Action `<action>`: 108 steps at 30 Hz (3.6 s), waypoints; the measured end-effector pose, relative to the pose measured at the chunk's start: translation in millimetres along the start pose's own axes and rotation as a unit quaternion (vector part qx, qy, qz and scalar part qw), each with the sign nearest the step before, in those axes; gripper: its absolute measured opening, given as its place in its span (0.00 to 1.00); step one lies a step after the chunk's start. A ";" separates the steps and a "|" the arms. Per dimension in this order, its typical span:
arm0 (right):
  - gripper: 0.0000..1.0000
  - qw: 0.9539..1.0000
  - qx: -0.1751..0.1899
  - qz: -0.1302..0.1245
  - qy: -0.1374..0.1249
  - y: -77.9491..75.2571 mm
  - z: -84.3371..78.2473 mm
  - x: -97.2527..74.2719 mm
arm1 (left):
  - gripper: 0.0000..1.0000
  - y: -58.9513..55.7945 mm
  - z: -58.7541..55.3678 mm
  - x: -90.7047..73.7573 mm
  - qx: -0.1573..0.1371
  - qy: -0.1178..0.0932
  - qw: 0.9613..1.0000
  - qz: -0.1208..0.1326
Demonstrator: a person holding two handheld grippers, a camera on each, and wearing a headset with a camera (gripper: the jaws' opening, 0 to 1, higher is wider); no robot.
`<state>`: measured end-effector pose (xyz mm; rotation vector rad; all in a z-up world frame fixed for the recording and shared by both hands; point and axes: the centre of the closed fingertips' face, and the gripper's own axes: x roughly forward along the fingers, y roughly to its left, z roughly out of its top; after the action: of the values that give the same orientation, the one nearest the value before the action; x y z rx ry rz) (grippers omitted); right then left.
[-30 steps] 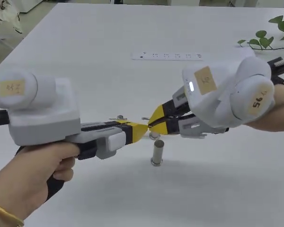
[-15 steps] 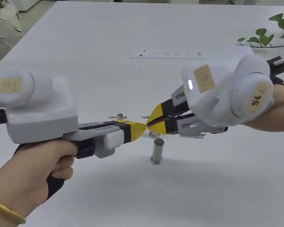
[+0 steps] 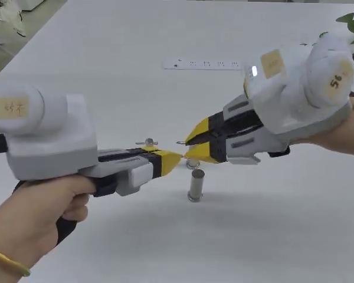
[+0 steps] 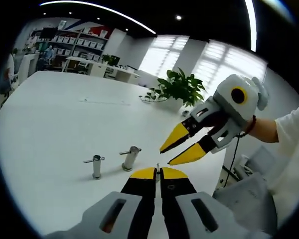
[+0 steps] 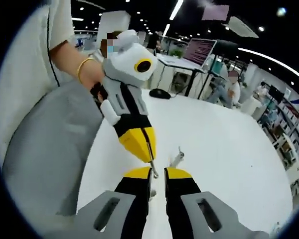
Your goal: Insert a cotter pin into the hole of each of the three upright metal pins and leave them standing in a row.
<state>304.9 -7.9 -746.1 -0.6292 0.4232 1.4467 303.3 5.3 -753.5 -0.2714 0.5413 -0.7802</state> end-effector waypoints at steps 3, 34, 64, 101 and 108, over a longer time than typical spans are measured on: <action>0.13 0.999 0.042 0.026 -0.008 4.2 -2.3 -3.9 | 0.00 -2.3 -1.2 -0.9 0.020 0.001 1.000 -0.004; 0.15 0.969 0.148 0.187 -0.055 51.4 -16.3 -23.3 | 0.00 -52.7 -11.1 -11.7 0.119 0.000 0.984 -0.134; 0.04 0.963 0.121 0.229 -0.070 75.4 -8.8 -24.8 | 0.00 -72.3 -15.9 -16.8 0.122 -0.002 0.976 -0.181; 0.03 0.990 0.049 0.125 0.053 36.0 -66.7 -16.0 | 0.25 -12.1 -35.6 15.8 0.167 0.014 0.985 -0.037; 0.03 0.990 0.046 0.117 0.066 28.4 -76.7 -13.9 | 0.25 -0.2 -41.7 26.5 0.177 0.029 0.984 -0.018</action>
<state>283.4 -66.6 -800.6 -0.6178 0.6818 1.6030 295.5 -15.5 -797.7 0.0703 0.4438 -0.9059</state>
